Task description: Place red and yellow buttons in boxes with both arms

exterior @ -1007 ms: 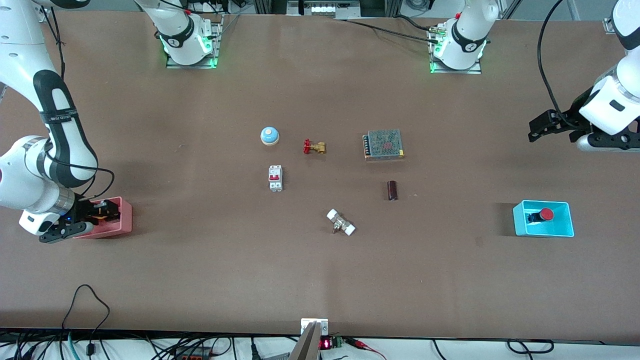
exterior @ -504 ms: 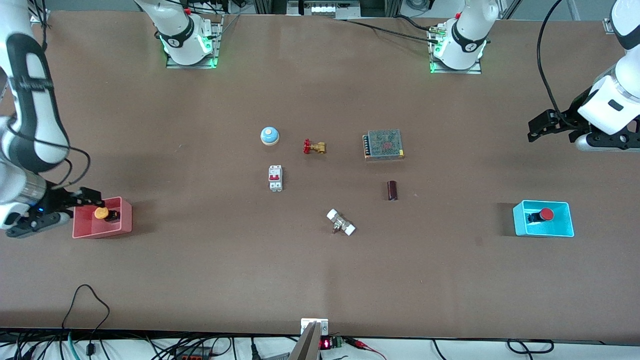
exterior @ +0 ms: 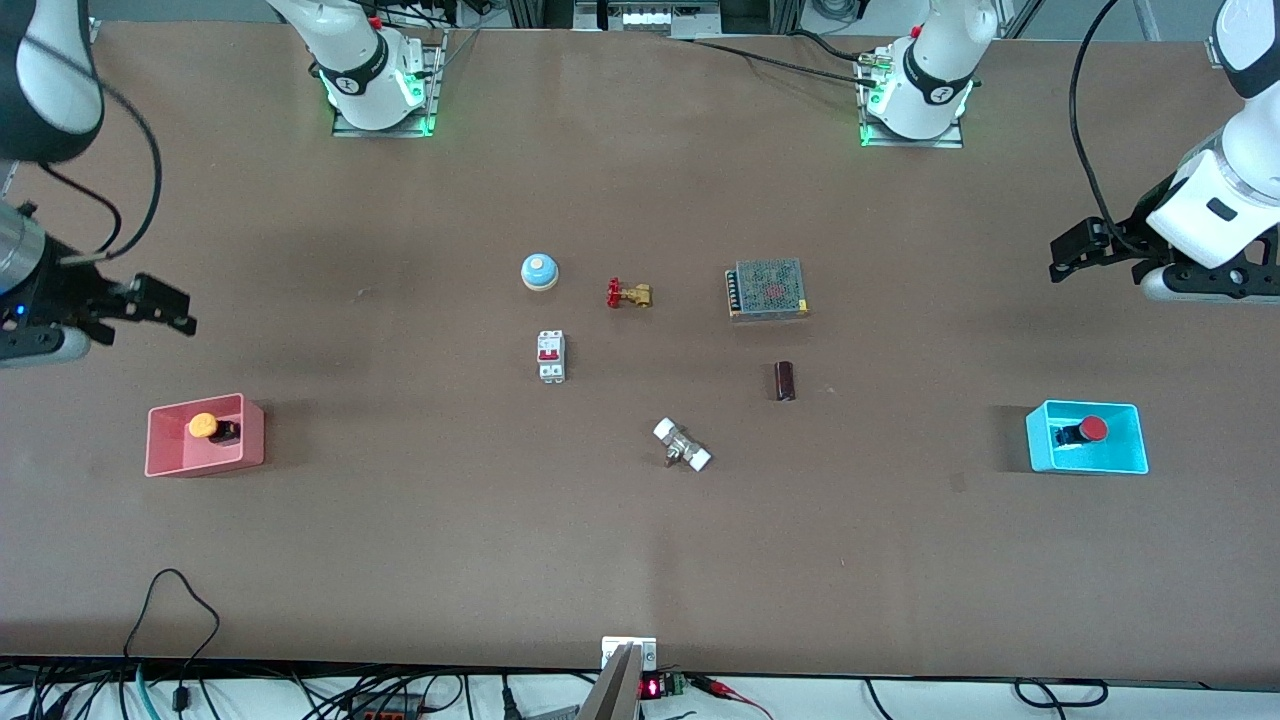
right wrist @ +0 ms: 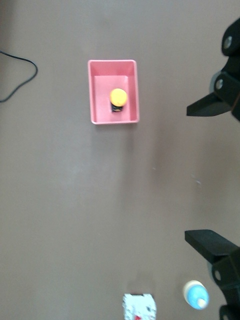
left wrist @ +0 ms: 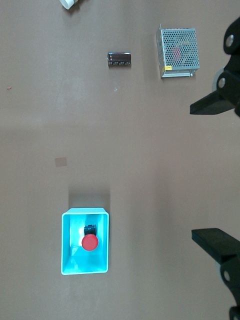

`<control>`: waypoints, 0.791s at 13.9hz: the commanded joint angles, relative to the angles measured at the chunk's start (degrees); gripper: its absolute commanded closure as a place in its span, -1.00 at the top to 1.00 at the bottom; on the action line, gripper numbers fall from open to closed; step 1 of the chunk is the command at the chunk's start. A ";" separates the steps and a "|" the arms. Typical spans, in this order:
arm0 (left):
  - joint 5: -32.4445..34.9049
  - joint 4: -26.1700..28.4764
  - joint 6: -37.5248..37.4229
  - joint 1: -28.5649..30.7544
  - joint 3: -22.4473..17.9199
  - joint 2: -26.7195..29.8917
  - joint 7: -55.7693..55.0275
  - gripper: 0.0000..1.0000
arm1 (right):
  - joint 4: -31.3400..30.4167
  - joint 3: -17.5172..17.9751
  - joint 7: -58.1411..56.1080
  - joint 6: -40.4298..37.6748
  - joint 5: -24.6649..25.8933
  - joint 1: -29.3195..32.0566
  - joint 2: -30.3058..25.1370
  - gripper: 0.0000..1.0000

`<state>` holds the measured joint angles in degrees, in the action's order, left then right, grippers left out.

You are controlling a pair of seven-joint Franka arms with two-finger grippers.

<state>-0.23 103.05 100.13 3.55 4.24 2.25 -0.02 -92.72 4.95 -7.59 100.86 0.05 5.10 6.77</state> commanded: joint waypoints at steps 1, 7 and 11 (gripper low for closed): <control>0.93 -0.84 -1.34 -0.39 0.24 0.21 -0.33 1.00 | -4.48 -0.64 1.52 -2.42 1.00 -1.76 -6.23 1.00; 0.93 -0.84 -1.60 -0.39 0.24 0.30 -0.33 1.00 | -2.92 -6.69 5.04 -5.49 0.31 -9.05 -5.99 1.00; 0.93 -1.01 -1.60 -0.39 0.24 0.30 -0.33 1.00 | -2.73 -6.88 4.78 -5.32 0.74 -9.85 -5.72 1.00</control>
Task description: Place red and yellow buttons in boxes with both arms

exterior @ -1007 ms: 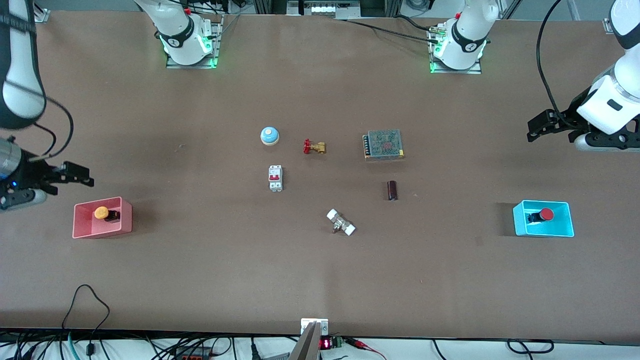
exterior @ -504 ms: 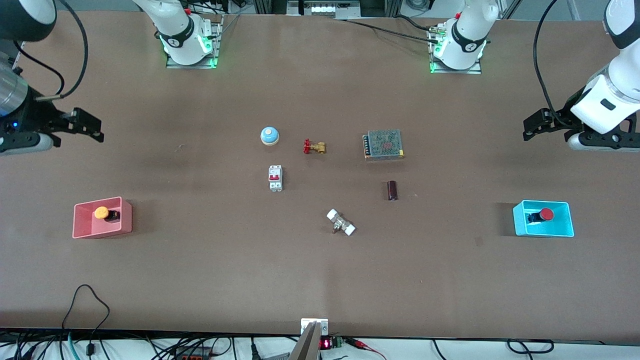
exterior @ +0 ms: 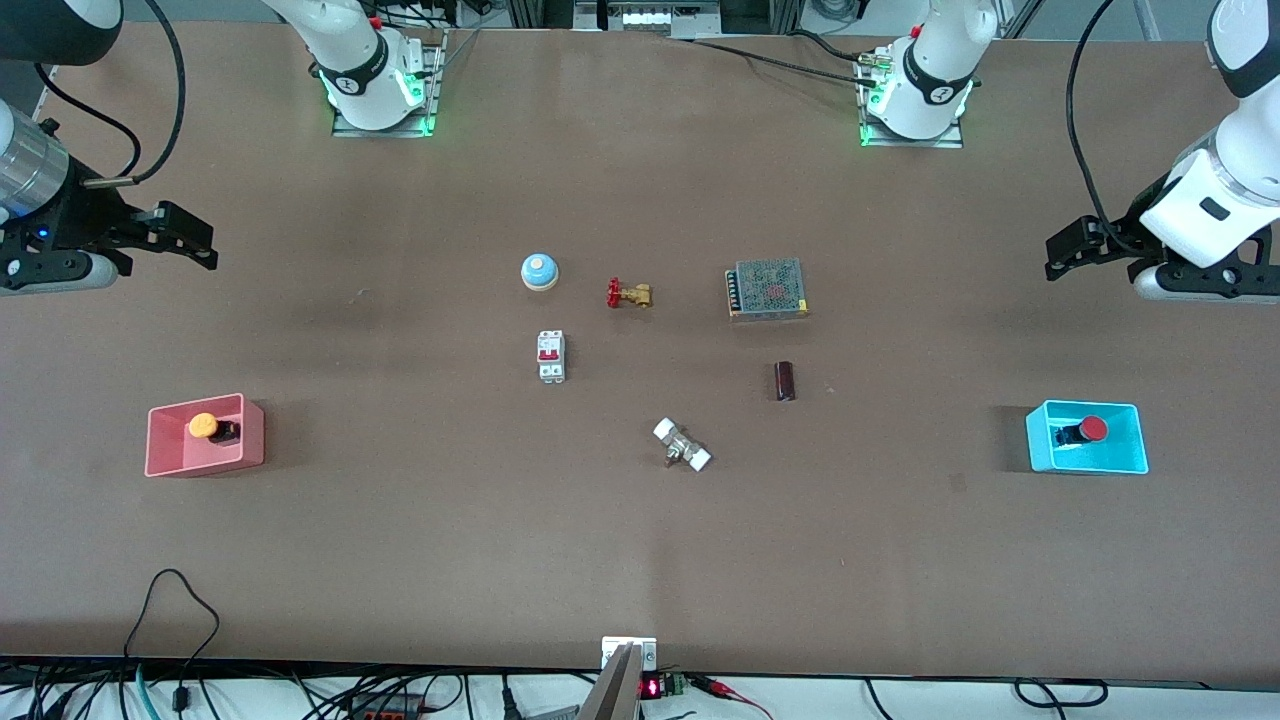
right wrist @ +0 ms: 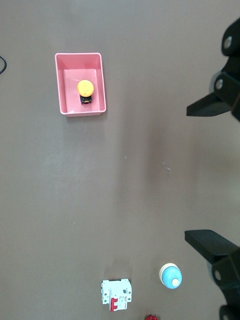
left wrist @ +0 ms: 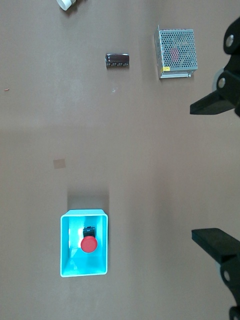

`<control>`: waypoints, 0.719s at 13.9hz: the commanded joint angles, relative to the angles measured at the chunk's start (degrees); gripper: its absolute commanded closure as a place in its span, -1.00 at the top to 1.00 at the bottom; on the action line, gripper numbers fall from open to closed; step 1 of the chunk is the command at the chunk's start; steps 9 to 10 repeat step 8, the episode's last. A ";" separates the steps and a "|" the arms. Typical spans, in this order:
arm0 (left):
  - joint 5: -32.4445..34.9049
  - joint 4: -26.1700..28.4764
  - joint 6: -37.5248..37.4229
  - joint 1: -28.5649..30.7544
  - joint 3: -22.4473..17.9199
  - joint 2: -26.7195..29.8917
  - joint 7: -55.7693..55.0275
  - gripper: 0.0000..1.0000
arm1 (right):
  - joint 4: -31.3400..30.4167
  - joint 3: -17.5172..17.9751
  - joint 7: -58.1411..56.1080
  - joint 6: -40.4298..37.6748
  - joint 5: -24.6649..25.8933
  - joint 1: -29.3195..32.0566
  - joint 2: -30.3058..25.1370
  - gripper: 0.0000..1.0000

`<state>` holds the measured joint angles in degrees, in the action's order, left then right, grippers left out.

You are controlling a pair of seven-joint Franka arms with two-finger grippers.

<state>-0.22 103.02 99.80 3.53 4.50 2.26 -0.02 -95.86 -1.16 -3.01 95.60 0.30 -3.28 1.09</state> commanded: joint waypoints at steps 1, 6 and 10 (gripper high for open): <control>0.93 -1.16 -1.28 -0.37 0.07 0.21 -0.33 1.00 | 0.50 -0.78 0.20 -0.24 0.58 -1.46 -0.03 1.00; 0.93 -1.16 -1.28 -0.37 0.33 0.20 -0.33 1.00 | 0.58 -0.78 0.72 -0.06 0.58 -1.64 -0.03 1.00; 0.93 -1.16 -1.19 -0.02 0.33 0.03 -0.24 1.00 | 0.50 -0.78 0.64 -0.06 0.58 -1.64 -0.03 1.00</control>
